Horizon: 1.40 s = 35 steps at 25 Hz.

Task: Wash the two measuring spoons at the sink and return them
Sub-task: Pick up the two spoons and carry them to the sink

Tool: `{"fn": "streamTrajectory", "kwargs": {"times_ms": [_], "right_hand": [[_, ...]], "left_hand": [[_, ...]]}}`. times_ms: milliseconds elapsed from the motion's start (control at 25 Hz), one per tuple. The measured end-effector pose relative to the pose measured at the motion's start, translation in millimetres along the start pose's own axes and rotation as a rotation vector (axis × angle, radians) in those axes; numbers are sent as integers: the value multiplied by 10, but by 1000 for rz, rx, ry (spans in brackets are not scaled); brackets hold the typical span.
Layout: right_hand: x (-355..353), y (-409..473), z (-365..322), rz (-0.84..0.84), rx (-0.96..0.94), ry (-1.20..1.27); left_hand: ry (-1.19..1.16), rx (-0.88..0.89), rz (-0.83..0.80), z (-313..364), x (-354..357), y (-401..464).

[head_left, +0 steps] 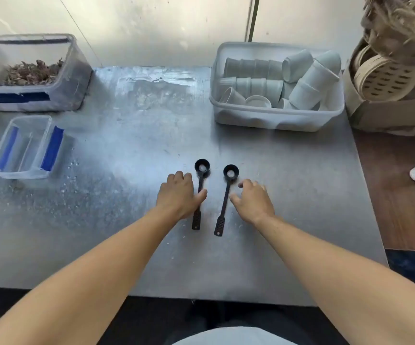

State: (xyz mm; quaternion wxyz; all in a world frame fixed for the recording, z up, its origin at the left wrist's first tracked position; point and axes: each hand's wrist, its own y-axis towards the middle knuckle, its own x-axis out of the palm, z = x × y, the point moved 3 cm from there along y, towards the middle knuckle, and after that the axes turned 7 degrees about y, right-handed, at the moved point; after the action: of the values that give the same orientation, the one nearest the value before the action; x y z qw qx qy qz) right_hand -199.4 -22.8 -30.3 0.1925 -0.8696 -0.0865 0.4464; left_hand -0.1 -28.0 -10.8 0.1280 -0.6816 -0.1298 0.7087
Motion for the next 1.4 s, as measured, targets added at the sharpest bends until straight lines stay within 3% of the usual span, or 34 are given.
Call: {"fn": "streamTrajectory", "kwargs": {"times_ms": [200, 400, 760, 1400], "right_hand": [[183, 123, 4, -33, 200, 177], [253, 213, 28, -25, 316, 232], [288, 293, -13, -9, 359, 263], [283, 241, -17, 51, 358, 186]], "left_hand": [[-214, -77, -78, 100, 210, 151], [-253, -166, -46, 121, 310, 256], [-417, -240, -53, 85, 451, 352], [-466, -347, -83, 49, 436, 226]]}}
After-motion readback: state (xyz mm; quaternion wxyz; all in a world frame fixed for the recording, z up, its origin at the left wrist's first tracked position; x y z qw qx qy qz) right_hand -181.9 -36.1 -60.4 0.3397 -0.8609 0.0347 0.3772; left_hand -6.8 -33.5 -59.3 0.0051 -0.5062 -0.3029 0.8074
